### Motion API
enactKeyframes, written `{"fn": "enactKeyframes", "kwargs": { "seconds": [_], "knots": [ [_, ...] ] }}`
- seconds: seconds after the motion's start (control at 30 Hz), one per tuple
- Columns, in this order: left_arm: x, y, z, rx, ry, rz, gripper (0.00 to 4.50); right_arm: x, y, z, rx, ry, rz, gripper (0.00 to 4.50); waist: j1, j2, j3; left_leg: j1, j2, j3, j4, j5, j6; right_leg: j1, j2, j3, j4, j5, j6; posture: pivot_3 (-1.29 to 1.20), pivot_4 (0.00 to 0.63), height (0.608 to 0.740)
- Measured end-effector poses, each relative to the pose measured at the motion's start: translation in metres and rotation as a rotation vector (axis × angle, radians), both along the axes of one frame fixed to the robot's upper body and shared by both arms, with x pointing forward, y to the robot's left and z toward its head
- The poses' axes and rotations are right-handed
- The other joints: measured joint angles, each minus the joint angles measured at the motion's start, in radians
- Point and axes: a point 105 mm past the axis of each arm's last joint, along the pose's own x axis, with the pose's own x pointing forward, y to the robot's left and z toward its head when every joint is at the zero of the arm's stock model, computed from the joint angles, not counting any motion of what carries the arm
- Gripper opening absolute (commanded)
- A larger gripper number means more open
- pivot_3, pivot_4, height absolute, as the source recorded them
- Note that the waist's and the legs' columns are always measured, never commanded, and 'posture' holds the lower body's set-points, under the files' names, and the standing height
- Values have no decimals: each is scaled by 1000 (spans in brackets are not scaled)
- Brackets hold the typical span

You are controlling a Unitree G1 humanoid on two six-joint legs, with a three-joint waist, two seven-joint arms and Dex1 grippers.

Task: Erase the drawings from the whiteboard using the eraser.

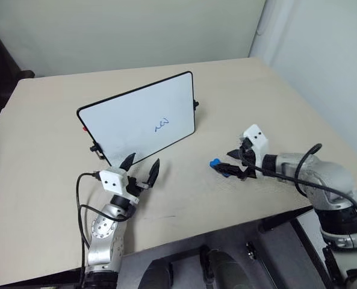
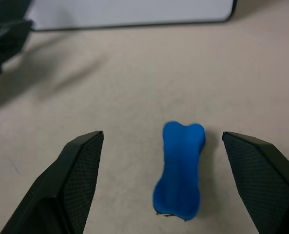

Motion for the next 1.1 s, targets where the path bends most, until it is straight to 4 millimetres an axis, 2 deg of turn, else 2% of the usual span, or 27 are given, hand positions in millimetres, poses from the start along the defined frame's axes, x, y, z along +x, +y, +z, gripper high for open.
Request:
{"fn": "enactKeyframes", "kwargs": {
  "seconds": [0.4, 0.57, 0.67, 0.9, 0.97, 1.03, 1.1],
  "knots": [
    [-6, -3, 1, -9, -5, 6, 4500, 16, -2, -26, -185, 167, -2, 4120, 6, 0, 0, -2, 0, 1, 1, -1, 1, -2, 0, 0, -1, -1, 1, 0, 150, 740],
    [-7, -6, -1, -15, -1, 3, 4500, 18, -2, -26, -226, 166, 22, 4120, 6, 0, 0, -2, 0, 1, 1, -1, 2, -2, -1, 0, -1, 0, 0, 0, 150, 740],
    [-7, -8, -2, -15, 1, 3, 4500, 20, -4, -28, -241, 156, 28, 3536, 6, 0, 0, -2, 0, 1, 2, -1, 2, -2, -1, 0, -1, 1, -1, 0, 150, 740],
    [-9, -11, -2, -16, -1, -3, 4500, 19, -11, -30, -288, 144, 55, 1019, 8, 0, 0, -2, 0, 2, 2, -2, 3, -2, -1, 0, -1, 1, -1, 0, 150, 740],
    [-9, -13, -2, -16, -1, -9, 4500, 18, -10, -29, -291, 133, 68, 469, 8, 0, 0, -2, 0, 2, 2, -2, 3, -2, -1, 0, -1, 1, -1, 0, 150, 740],
    [-9, -13, -2, -15, -1, -9, 4500, 16, -9, -28, -291, 120, 85, 220, 8, 0, 0, -2, 0, 2, 2, -2, 3, -2, -1, 0, -1, 1, -1, 0, 150, 740],
    [-8, -13, -2, -15, -3, -10, 4500, 10, -4, -29, -271, 103, 125, 216, 8, 0, 0, -2, 0, 2, 2, -2, 3, -2, -1, 0, -1, 1, -1, 0, 150, 740]
  ]
}}
